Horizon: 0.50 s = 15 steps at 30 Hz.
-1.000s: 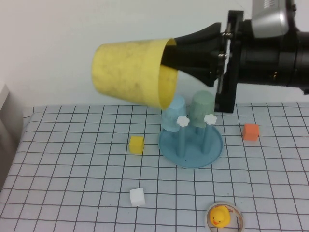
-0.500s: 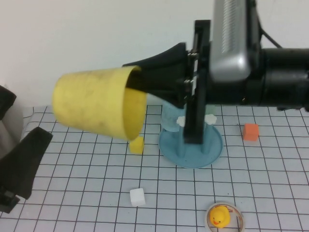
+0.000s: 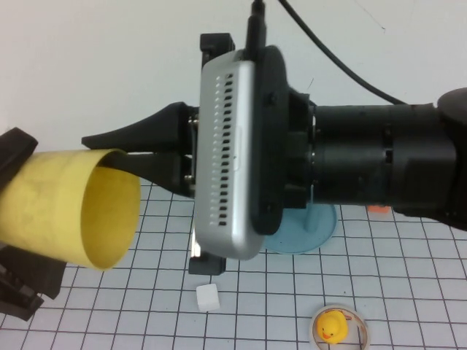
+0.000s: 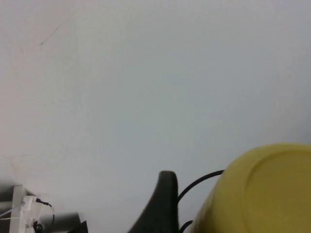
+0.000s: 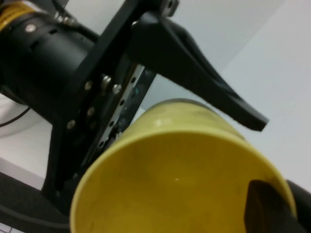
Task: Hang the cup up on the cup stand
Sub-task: Adjust the cup with two arms
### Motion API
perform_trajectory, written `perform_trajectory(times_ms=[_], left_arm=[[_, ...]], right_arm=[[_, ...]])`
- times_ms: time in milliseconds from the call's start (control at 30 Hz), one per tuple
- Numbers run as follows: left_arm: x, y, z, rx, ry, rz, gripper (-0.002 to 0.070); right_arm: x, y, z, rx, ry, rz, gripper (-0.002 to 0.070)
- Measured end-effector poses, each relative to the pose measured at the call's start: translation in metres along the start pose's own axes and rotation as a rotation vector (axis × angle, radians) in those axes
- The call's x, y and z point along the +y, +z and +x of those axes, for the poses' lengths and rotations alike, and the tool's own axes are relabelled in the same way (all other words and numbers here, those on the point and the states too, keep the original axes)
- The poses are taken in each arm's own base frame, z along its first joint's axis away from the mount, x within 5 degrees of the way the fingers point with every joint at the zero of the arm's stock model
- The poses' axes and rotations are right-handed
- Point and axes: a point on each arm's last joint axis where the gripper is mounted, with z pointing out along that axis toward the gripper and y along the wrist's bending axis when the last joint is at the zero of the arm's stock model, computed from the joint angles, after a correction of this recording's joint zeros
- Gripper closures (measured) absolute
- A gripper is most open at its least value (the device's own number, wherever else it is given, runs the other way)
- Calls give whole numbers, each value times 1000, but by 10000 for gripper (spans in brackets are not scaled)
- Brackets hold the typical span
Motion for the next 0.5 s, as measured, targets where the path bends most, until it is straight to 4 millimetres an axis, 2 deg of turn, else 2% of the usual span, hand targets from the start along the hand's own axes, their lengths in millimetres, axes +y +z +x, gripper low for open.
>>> perform_trajectory(times_ms=[67, 167, 367, 433, 500], left_arm=[[0, 0, 0, -1, 1, 3, 21], [1, 0, -1, -6, 8, -4, 104], [2, 0, -2, -12, 94, -10, 106], [2, 0, -2, -12, 143, -18, 106], [3, 0, -1, -5, 192, -25, 106]], right_arm=[[1, 2, 2, 8, -9, 0, 661], [1, 5, 5, 12, -6, -1, 661], [2, 6, 6, 12, -30, -6, 657], [2, 6, 6, 12, -31, -6, 636], [2, 7, 7, 13, -29, -7, 576]])
